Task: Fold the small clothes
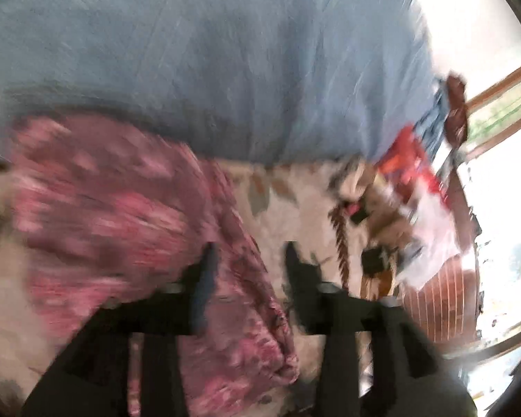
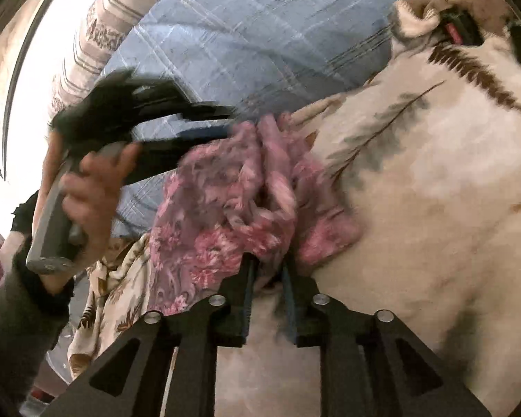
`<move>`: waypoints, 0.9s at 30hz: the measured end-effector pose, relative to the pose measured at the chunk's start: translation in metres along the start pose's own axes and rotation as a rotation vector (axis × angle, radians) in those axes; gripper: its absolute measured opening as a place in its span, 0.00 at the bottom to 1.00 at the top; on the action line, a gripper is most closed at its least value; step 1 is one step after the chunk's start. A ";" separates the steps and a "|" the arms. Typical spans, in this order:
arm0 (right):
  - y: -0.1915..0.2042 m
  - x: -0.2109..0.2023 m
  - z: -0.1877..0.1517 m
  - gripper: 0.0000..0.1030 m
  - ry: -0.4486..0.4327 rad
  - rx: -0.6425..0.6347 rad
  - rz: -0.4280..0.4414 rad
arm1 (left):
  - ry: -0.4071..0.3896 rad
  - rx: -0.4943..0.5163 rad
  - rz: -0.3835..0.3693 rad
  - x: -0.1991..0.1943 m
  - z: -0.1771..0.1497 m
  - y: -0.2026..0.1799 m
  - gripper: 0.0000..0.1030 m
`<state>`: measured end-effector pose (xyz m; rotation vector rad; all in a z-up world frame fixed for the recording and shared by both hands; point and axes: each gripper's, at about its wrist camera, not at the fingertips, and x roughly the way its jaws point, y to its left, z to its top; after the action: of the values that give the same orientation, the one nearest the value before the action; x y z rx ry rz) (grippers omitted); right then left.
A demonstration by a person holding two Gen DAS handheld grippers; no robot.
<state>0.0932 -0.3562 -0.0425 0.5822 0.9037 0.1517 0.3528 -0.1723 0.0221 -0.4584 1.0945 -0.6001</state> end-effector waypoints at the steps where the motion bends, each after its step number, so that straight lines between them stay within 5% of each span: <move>1: -0.004 -0.008 0.008 0.26 -0.040 0.012 -0.010 | -0.049 0.001 0.018 -0.018 -0.002 0.010 0.57; 5: 0.002 -0.009 0.055 0.32 -0.097 0.006 0.021 | -0.099 -0.084 0.108 -0.045 -0.018 0.066 0.57; 9: 0.032 0.075 0.104 0.43 0.098 -0.033 0.144 | -0.040 -0.245 0.058 -0.037 -0.040 0.115 0.57; 13: 0.036 0.158 0.119 0.45 0.240 -0.002 0.019 | -0.026 -0.246 0.034 -0.034 -0.052 0.122 0.57; 16: 0.032 0.189 0.115 0.44 0.310 0.058 0.047 | -0.034 -0.215 0.021 -0.036 -0.049 0.115 0.57; 18: 0.035 0.184 0.120 0.02 0.298 0.052 0.135 | -0.045 -0.201 0.010 -0.036 -0.046 0.111 0.57; 23: 0.035 0.138 0.132 0.04 0.138 0.005 0.199 | -0.066 -0.177 0.012 -0.029 -0.044 0.109 0.57; 27: 0.000 0.160 0.130 0.04 0.203 0.061 0.000 | -0.007 -0.164 0.110 -0.005 -0.046 0.108 0.57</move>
<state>0.2933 -0.3514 -0.0924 0.6313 1.1078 0.1860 0.3326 -0.0898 -0.0595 -0.5379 1.1596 -0.4132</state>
